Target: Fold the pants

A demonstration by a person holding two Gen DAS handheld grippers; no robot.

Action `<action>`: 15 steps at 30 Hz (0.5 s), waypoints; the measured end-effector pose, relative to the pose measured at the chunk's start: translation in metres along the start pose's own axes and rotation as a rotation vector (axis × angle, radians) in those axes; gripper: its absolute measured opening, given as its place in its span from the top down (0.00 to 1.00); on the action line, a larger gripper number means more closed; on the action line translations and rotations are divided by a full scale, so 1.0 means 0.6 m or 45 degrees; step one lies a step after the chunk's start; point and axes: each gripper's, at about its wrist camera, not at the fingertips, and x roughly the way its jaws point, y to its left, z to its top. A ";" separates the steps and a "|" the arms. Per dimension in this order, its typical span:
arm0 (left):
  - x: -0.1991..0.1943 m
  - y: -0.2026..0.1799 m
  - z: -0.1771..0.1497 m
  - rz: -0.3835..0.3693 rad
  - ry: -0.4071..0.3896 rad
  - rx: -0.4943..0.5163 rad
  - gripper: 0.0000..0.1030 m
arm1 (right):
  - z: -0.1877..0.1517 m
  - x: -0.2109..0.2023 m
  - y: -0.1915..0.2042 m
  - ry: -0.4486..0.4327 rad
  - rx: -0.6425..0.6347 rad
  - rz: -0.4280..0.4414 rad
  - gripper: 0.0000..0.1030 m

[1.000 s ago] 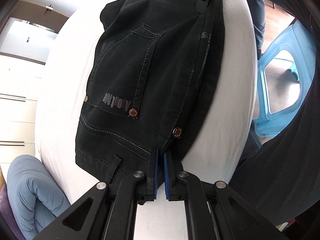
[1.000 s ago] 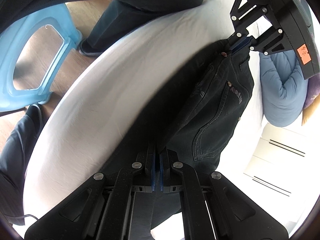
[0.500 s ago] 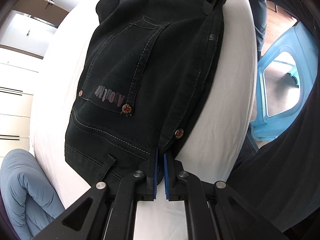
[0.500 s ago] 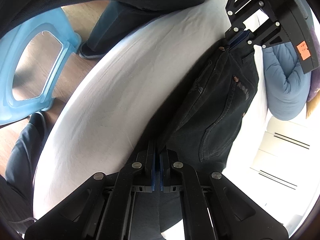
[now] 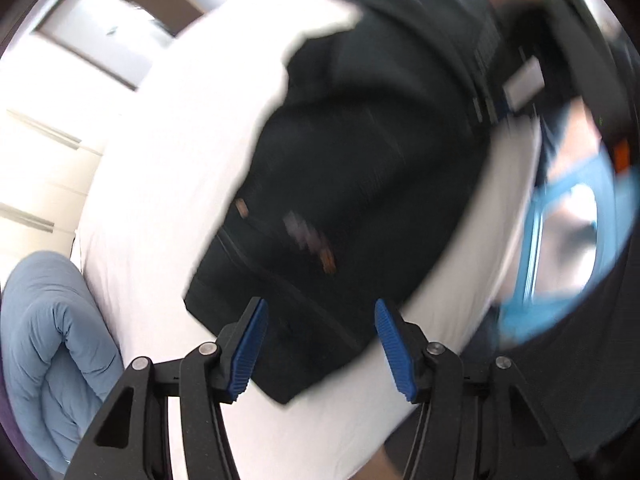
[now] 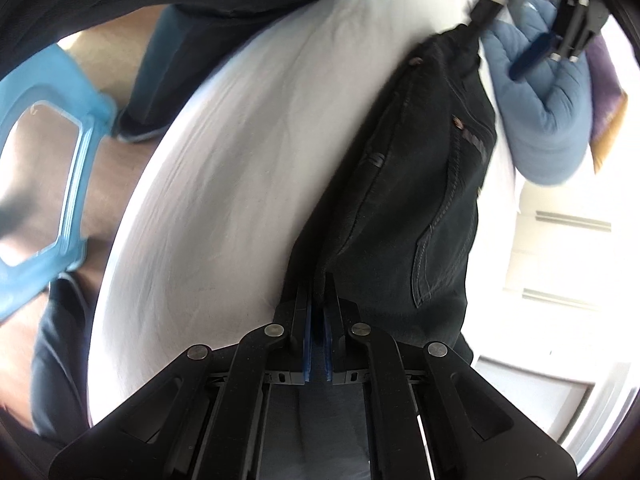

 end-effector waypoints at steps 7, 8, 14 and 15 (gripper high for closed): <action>0.083 -0.005 0.118 -0.199 -0.042 -0.259 0.61 | 0.009 0.005 0.023 0.026 0.058 -0.128 0.95; 0.109 -0.014 0.124 -0.214 -0.005 -0.273 0.64 | 0.009 0.005 0.027 0.024 0.074 -0.149 0.95; 0.153 0.008 0.098 -0.284 0.037 -0.533 0.64 | 0.001 -0.009 0.050 0.058 0.216 -0.269 0.95; 0.150 0.001 0.096 -0.248 0.041 -0.503 0.64 | -0.002 -0.016 0.049 0.064 0.282 -0.271 0.93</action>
